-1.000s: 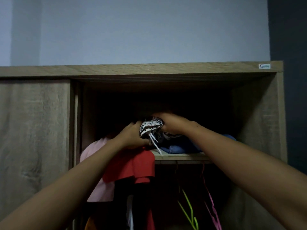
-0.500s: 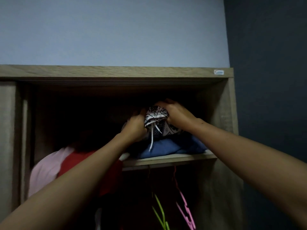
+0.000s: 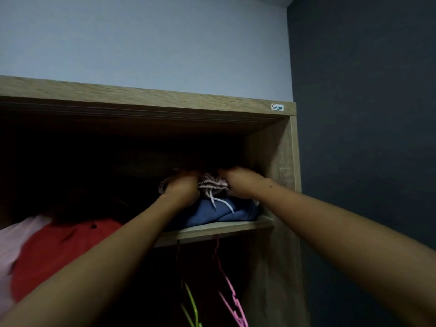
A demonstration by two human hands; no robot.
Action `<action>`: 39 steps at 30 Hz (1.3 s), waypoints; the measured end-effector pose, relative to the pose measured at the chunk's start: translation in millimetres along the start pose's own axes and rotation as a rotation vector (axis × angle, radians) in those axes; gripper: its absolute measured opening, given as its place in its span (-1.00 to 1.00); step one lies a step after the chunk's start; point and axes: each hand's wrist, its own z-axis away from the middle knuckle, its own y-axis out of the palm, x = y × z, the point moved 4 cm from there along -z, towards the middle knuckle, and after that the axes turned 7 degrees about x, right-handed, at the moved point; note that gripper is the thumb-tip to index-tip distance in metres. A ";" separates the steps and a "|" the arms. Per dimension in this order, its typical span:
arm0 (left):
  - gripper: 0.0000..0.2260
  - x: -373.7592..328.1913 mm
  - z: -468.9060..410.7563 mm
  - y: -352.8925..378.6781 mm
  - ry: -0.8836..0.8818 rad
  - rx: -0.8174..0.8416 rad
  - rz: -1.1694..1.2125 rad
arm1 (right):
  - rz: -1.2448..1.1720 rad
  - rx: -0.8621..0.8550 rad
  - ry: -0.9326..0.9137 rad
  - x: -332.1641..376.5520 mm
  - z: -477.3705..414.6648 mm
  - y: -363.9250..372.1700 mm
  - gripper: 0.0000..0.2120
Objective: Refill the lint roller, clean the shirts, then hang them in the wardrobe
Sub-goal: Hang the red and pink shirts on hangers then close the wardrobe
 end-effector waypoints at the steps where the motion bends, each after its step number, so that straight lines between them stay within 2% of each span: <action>1: -0.53 2.0 7.6 -0.9 -0.025 0.000 -0.044 | -0.030 0.074 -0.022 4.6 -0.2 5.5 -0.53; 4: -0.72 8.4 22.1 -1.1 -0.039 0.034 -0.008 | -0.175 0.265 0.002 3.0 -2.1 4.7 -0.58; 6: -0.72 12.2 27.2 -0.1 0.017 0.085 0.085 | -0.309 0.386 0.033 0.4 -1.3 -8.2 -0.46; 7: -0.67 13.4 29.4 1.8 0.041 0.133 0.122 | -0.395 0.395 0.035 -0.1 -2.0 -14.7 -0.41; 8: -0.56 14.9 31.5 4.8 0.050 0.190 0.142 | -0.497 0.344 0.039 0.6 -3.9 -20.2 -0.43; 10: -0.32 17.8 35.1 9.9 0.044 0.260 0.127 | -0.635 0.124 0.084 2.7 -4.9 -25.3 -0.48; 12: -0.18 19.0 38.6 13.0 0.054 0.268 0.087 | -0.540 0.039 0.115 9.6 2.7 -9.7 -0.36; 14: -0.15 19.9 41.8 12.5 0.096 0.271 0.074 | -0.346 0.080 0.073 20.4 8.7 15.9 -0.33; 17: -0.24 24.8 47.0 9.3 0.122 0.293 0.102 | -0.267 0.116 0.132 20.9 6.4 24.6 -0.29; 19: -0.40 36.9 49.6 4.4 0.058 0.275 0.104 | -0.229 0.106 0.247 23.0 2.8 12.8 -0.30; 21: -0.43 56.6 54.1 -6.6 -0.066 0.224 0.056 | -0.141 -0.032 0.317 37.2 4.7 -1.4 -0.44; 23: -0.42 81.1 62.7 -20.4 -0.212 0.172 0.028 | -0.123 -0.239 0.267 61.3 7.3 -11.0 -0.56; 25: -0.43 108.7 72.6 -32.0 -0.359 0.145 -0.010 | -0.203 -0.379 0.159 89.2 6.3 -16.0 -0.59; 27: -0.39 136.5 85.2 -36.9 -0.518 0.178 -0.086 | -0.279 -0.399 0.078 114.8 0.4 -18.6 -0.62; 31: -0.24 176.2 108.2 -22.1 -0.771 0.317 -0.141 | -0.358 -0.225 0.043 150.7 -21.0 -13.7 -0.66; 33: -0.25 182.6 112.2 -12.1 -0.815 0.317 -0.074 | -0.370 -0.142 0.056 159.9 -29.3 -4.7 -0.65; 34: -0.33 182.9 111.1 -10.2 -0.800 0.283 -0.063 | -0.367 -0.118 0.064 163.1 -31.3 0.9 -0.64; 36: -0.55 178.7 106.5 -10.1 -0.724 0.206 -0.099 | -0.332 -0.126 0.067 167.3 -31.8 10.6 -0.65; 39: -0.67 171.5 106.6 -12.7 -0.628 0.102 -0.160 | -0.320 -0.186 0.049 170.1 -29.3 21.0 -0.70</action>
